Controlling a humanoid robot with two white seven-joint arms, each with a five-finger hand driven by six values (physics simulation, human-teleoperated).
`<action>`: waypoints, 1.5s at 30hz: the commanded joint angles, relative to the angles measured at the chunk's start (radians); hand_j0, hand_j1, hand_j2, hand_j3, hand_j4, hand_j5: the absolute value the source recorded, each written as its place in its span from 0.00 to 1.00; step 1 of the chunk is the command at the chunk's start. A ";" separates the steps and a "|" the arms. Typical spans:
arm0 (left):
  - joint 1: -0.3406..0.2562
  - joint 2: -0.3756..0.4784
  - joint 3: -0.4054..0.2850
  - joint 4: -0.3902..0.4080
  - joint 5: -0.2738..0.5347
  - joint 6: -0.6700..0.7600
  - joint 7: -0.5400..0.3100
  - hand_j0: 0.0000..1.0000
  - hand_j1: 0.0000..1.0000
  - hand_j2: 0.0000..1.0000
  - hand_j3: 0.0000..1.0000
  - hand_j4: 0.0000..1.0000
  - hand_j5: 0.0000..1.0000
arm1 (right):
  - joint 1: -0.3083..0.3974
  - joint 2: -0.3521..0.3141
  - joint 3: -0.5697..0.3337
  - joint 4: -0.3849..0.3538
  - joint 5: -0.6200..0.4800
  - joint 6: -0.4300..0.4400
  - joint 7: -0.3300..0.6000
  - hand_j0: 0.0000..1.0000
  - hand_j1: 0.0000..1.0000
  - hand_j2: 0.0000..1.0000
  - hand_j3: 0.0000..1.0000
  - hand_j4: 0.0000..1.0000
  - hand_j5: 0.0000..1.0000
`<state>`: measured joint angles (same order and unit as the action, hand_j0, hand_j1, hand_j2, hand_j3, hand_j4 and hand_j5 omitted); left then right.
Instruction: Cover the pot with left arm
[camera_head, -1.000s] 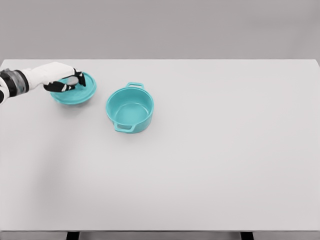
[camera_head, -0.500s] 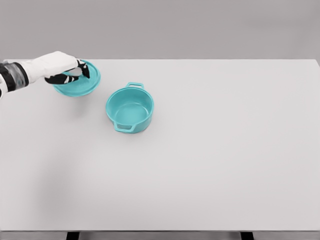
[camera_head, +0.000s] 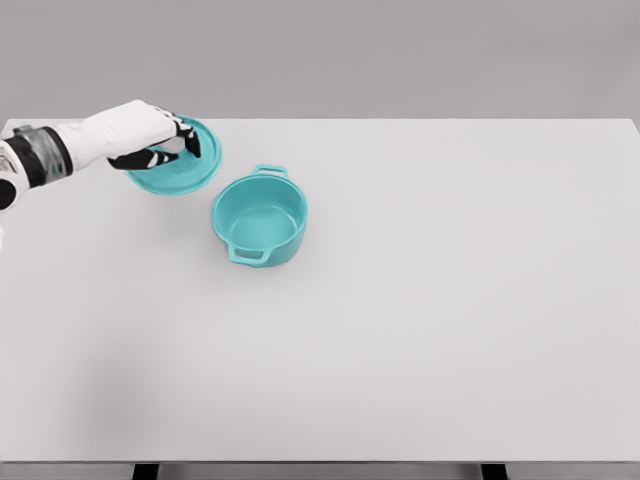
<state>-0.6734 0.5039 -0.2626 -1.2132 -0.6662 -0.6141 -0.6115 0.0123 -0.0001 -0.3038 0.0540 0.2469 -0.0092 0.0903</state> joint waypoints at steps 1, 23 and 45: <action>0.000 -0.002 0.000 -0.026 0.010 0.003 0.001 0.53 0.53 0.53 0.53 0.53 0.53 | 0.000 0.000 0.000 0.000 0.000 0.000 0.000 1.00 1.00 1.00 1.00 1.00 1.00; 0.078 -0.030 -0.001 -0.172 0.030 0.003 0.001 0.53 0.53 0.53 0.53 0.53 0.53 | 0.000 0.000 0.000 0.000 0.000 0.000 0.000 1.00 1.00 1.00 1.00 1.00 1.00; 0.130 -0.108 -0.007 -0.227 0.025 0.003 0.001 0.53 0.53 0.53 0.53 0.53 0.53 | 0.000 0.000 0.000 0.000 0.000 0.000 0.000 1.00 1.00 1.00 1.00 1.00 1.00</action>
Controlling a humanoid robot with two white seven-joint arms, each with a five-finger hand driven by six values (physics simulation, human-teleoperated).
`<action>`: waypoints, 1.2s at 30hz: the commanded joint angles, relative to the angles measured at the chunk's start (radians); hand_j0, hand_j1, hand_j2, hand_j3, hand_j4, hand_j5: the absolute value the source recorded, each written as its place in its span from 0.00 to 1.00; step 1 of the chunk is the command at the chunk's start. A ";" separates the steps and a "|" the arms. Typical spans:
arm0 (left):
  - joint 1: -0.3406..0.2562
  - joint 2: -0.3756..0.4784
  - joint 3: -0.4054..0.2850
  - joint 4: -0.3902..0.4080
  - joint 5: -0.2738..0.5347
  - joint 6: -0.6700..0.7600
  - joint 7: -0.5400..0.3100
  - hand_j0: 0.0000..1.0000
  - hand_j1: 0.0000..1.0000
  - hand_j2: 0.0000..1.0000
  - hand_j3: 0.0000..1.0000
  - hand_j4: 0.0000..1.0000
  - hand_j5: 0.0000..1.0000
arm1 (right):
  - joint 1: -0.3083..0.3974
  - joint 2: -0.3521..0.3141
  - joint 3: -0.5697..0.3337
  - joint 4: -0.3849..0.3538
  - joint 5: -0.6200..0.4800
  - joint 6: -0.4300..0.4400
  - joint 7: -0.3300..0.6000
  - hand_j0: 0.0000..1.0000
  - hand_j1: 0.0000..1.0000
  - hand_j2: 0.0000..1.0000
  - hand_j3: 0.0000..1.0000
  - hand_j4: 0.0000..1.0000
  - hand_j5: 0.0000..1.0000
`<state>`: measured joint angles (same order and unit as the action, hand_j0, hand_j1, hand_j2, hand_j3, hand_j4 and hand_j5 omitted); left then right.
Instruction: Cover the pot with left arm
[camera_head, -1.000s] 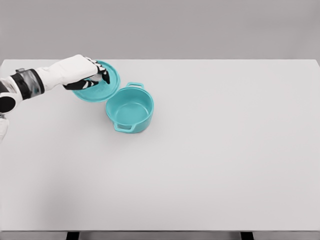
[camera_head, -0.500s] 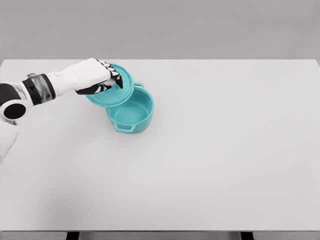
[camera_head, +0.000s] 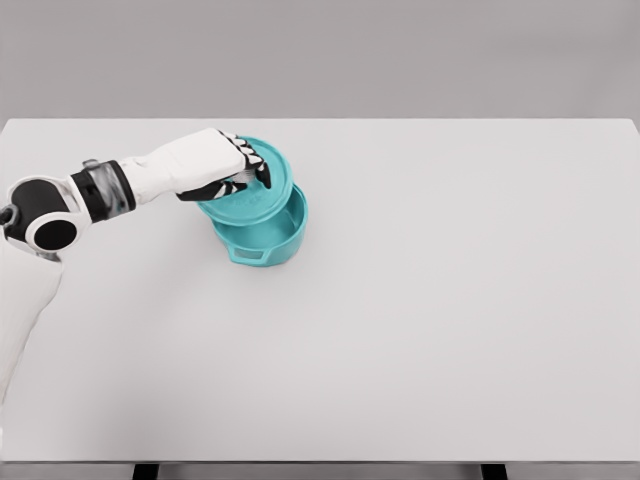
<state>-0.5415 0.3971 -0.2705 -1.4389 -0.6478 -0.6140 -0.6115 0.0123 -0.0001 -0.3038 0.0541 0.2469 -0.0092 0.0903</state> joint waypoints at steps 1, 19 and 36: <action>0.000 -0.001 -0.001 -0.001 0.007 0.003 0.001 0.53 0.53 0.53 0.53 0.53 0.53 | 0.000 0.000 0.000 0.001 0.000 0.000 0.000 1.00 1.00 1.00 1.00 1.00 1.00; 0.012 -0.020 -0.050 0.005 0.000 0.003 0.001 0.54 0.54 0.54 0.54 0.54 0.54 | 0.000 0.000 0.000 0.001 0.000 0.000 0.000 1.00 1.00 1.00 1.00 1.00 1.00; 0.012 -0.020 -0.058 0.035 0.000 0.003 0.001 0.56 0.56 0.56 0.56 0.56 0.56 | 0.000 0.000 0.000 0.000 0.000 0.000 0.000 1.00 1.00 1.00 1.00 1.00 1.00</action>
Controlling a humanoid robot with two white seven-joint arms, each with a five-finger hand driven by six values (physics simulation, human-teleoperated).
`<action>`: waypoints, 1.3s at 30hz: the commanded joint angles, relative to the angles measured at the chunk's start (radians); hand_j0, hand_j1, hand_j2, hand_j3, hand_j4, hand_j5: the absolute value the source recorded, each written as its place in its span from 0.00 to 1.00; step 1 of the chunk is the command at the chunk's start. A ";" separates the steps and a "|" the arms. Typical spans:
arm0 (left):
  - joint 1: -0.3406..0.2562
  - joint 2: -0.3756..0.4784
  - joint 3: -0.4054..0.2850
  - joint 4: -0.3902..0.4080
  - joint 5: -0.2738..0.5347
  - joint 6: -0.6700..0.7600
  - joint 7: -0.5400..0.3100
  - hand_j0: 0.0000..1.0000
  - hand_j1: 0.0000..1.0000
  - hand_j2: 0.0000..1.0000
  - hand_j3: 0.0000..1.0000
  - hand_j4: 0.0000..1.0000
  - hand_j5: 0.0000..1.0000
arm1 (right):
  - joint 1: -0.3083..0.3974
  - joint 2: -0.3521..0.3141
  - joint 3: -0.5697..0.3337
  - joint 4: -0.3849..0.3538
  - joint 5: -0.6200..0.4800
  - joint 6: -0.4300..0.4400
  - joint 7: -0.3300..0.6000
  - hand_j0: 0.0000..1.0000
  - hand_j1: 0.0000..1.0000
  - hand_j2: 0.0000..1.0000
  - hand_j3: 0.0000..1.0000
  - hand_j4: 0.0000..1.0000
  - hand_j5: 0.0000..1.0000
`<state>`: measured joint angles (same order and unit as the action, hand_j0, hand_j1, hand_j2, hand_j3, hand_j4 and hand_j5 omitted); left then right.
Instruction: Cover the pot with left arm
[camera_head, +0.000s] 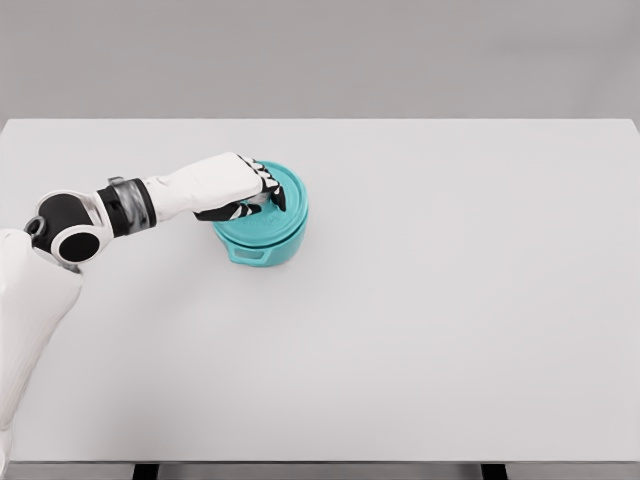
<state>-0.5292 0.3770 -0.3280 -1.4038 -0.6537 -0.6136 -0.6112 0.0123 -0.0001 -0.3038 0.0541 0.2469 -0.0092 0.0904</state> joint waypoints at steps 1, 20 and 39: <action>0.000 0.000 0.000 -0.001 0.006 0.003 0.000 0.56 0.56 0.56 0.56 0.56 0.56 | 0.000 0.000 0.000 0.001 0.000 0.000 0.000 1.00 1.00 1.00 1.00 1.00 1.00; 0.002 0.005 0.001 -0.007 0.008 0.003 0.000 0.63 0.63 0.63 0.63 0.63 0.63 | 0.000 0.000 0.000 0.000 0.000 0.000 0.000 1.00 1.00 1.00 1.00 1.00 1.00; 0.000 0.008 0.004 -0.017 0.012 0.003 0.000 0.70 0.70 0.70 0.70 0.70 0.70 | 0.000 0.000 0.000 0.000 0.000 0.000 0.000 1.00 1.00 1.00 1.00 1.00 1.00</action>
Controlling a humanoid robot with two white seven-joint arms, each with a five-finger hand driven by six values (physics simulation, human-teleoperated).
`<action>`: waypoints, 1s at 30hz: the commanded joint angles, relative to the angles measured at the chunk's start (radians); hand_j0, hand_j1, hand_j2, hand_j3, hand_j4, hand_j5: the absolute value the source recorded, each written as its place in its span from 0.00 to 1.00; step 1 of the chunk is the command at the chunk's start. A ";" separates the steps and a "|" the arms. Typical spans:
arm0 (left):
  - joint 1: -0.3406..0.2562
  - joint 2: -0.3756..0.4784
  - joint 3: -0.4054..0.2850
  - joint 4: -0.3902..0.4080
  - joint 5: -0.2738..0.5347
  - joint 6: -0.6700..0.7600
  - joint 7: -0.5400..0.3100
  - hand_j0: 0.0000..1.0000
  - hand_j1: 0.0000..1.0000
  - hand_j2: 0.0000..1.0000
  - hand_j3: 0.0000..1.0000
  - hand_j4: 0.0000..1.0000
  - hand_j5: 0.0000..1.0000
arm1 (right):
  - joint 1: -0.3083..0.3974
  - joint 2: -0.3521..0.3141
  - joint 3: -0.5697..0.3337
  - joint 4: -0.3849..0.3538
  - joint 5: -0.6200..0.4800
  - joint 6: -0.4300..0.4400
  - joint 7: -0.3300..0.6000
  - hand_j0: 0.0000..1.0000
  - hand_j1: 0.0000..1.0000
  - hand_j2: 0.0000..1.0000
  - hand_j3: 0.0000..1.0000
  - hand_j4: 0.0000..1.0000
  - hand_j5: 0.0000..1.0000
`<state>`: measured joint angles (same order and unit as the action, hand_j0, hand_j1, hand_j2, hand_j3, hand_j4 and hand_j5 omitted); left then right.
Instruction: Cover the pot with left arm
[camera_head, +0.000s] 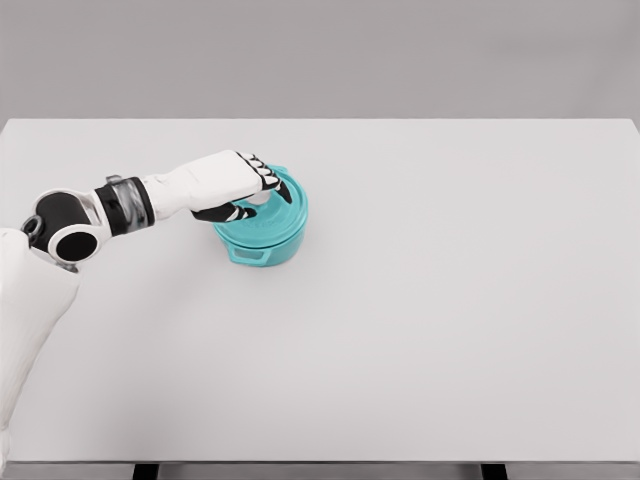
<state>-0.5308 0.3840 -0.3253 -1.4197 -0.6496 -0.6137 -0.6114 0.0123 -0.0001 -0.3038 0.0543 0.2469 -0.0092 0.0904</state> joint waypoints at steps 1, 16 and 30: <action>0.000 0.001 0.002 -0.004 0.008 0.003 0.001 0.70 0.70 0.70 0.70 0.70 0.70 | 0.000 0.000 0.000 -0.001 0.000 0.000 0.000 1.00 1.00 1.00 1.00 1.00 1.00; -0.005 0.018 0.012 -0.030 0.011 0.003 0.001 0.72 0.72 0.72 0.72 0.72 0.72 | 0.000 0.000 0.000 -0.001 0.000 0.000 0.000 1.00 1.00 1.00 1.00 1.00 1.00; 0.163 0.490 0.192 -0.182 0.349 0.003 0.001 1.00 1.00 1.00 1.00 1.00 1.00 | 0.000 0.000 0.000 -0.001 0.000 0.000 0.000 1.00 1.00 1.00 1.00 1.00 1.00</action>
<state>-0.3559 0.7883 -0.1814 -1.5907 -0.3709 -0.6146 -0.6116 0.0123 -0.0001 -0.3038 0.0538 0.2469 -0.0092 0.0904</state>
